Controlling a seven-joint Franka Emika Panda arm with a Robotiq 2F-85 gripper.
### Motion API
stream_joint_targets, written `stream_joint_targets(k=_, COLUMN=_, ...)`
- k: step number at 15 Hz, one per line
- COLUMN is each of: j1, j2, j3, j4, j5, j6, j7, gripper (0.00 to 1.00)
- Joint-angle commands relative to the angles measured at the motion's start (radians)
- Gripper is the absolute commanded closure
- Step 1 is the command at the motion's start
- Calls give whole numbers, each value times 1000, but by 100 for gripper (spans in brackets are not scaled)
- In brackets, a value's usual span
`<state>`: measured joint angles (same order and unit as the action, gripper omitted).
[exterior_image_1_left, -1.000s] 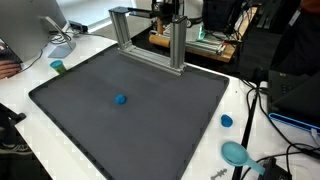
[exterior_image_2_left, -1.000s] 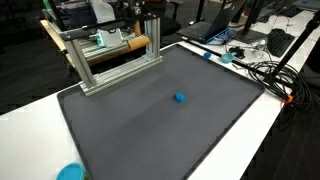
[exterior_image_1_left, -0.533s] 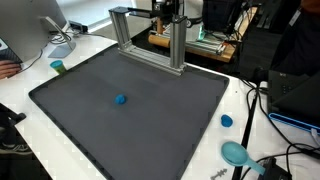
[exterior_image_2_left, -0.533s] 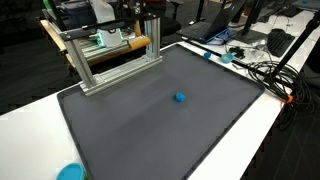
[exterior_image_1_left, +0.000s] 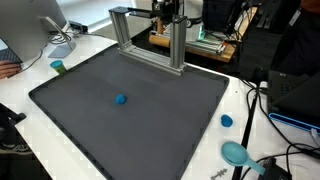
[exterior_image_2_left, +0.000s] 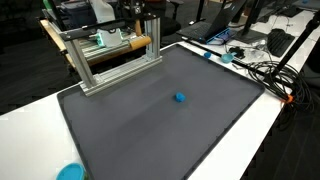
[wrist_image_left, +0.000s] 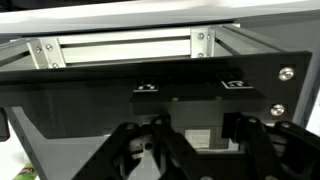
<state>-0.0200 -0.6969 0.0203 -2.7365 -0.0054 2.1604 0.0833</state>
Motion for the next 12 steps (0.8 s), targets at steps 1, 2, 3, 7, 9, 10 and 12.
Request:
stream_joint_targets(k=1, j1=18, j2=12, j3=-28, j4=29, j5=37, j6=-29, j7=-35, gripper=71)
stream_joint_targets(k=2, j1=16, j2=15, j3=-25, j4=34, j5=28, j6=-33, j7=-41, gripper=71)
stream_joint_targets(k=3, j1=18, j2=26, j3=-22, j4=42, j5=17, j6=-50, j7=-54, gripper=71)
stream_joint_targets(k=7, j1=32, j2=53, j3=-25, j4=55, j5=30, j6=-73, j7=-83, gripper=70)
stream_joint_targets(k=9, j1=38, j2=60, j3=-31, j4=62, j5=31, j6=-80, j7=-109, gripper=69)
stream_joint_targets(k=10, j1=35, j2=60, j3=-33, j4=66, j5=28, j6=-80, j7=-114, gripper=73)
stream_joint_targets(k=12, j1=33, j2=61, j3=-36, j4=68, j5=28, j6=-73, j7=-119, gripper=78)
